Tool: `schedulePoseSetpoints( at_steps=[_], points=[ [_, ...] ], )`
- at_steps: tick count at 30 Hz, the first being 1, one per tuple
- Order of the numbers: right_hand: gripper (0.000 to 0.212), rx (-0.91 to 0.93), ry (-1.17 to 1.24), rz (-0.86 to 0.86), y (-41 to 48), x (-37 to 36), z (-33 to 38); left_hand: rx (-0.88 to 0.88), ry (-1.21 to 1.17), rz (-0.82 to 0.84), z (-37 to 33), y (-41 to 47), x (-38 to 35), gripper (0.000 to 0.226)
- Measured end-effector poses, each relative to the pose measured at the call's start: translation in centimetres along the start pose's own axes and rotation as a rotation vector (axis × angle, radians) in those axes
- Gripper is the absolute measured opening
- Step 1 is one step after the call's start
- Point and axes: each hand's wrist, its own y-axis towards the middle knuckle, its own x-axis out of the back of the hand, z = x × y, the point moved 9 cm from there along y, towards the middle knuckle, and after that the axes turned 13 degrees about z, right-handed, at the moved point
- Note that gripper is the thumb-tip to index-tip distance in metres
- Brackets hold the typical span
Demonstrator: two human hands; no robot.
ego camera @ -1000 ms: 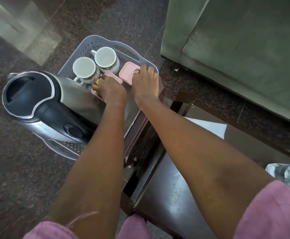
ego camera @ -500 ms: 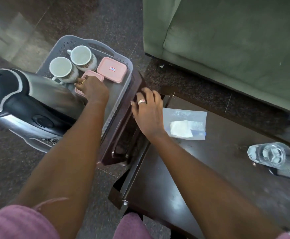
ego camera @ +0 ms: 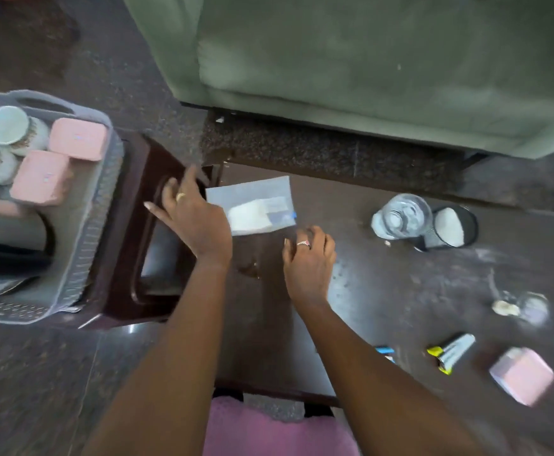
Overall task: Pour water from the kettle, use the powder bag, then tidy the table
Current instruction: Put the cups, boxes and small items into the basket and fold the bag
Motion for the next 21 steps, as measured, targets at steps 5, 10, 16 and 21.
schedulePoseSetpoints(
  at_steps=[5,10,16,21],
  points=[
    [0.022,-0.248,0.076,-0.089,-3.5,2.9,-10.6,-0.15,-0.071,0.284,-6.1,-10.4,-9.0,0.06],
    [0.023,-0.474,0.118,-0.165,-7.1,5.5,-20.3,-0.405,-0.04,0.587,-12.3,-21.2,-16.1,0.061],
    [0.032,-0.765,0.176,-0.245,-11.4,7.8,-31.7,-0.584,0.017,0.781,-17.2,-31.4,-21.3,0.061],
    [0.043,-1.11,0.233,-0.222,-16.0,8.3,-40.2,-0.707,0.103,0.94,-19.3,-37.9,-24.9,0.057]
  ],
)
